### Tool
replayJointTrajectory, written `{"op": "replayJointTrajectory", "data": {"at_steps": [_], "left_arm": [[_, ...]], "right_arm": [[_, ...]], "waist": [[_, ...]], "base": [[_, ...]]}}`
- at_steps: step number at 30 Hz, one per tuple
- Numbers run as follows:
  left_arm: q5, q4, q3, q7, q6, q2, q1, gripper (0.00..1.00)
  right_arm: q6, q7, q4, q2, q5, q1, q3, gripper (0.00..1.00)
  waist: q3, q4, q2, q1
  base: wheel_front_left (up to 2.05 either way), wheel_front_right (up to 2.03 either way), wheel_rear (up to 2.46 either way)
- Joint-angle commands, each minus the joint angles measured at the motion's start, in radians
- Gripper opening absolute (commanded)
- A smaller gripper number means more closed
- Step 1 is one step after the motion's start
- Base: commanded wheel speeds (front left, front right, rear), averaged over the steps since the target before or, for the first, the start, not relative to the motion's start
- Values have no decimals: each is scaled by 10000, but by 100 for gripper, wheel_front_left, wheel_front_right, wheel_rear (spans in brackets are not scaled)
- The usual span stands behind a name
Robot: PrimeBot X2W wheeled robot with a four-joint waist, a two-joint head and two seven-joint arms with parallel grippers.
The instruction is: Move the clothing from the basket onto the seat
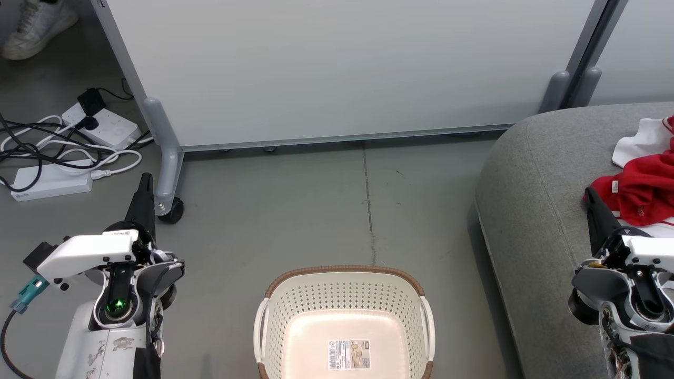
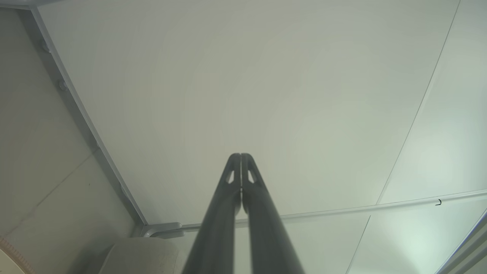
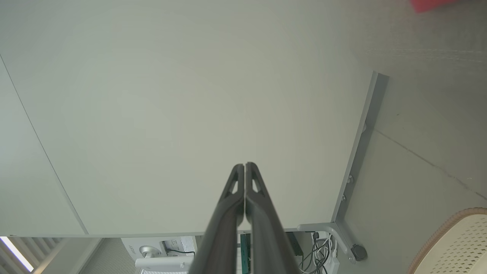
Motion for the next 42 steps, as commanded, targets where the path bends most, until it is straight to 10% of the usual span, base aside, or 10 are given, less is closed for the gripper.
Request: {"op": "replayJointTrajectory", "data": {"at_steps": [1,42], "left_arm": [[36,6,39,27,-44,20,-82,0],[32,4,35,27,-44,18,-81,0]], "right_arm": [[22,21,18,-43,19,-82,-20,0],[22,26,15,-37,10,-82,-30,0]], "waist": [[0,0,0,0],[0,0,0,0]], "base": [[0,0,0],[0,0,0]]}}
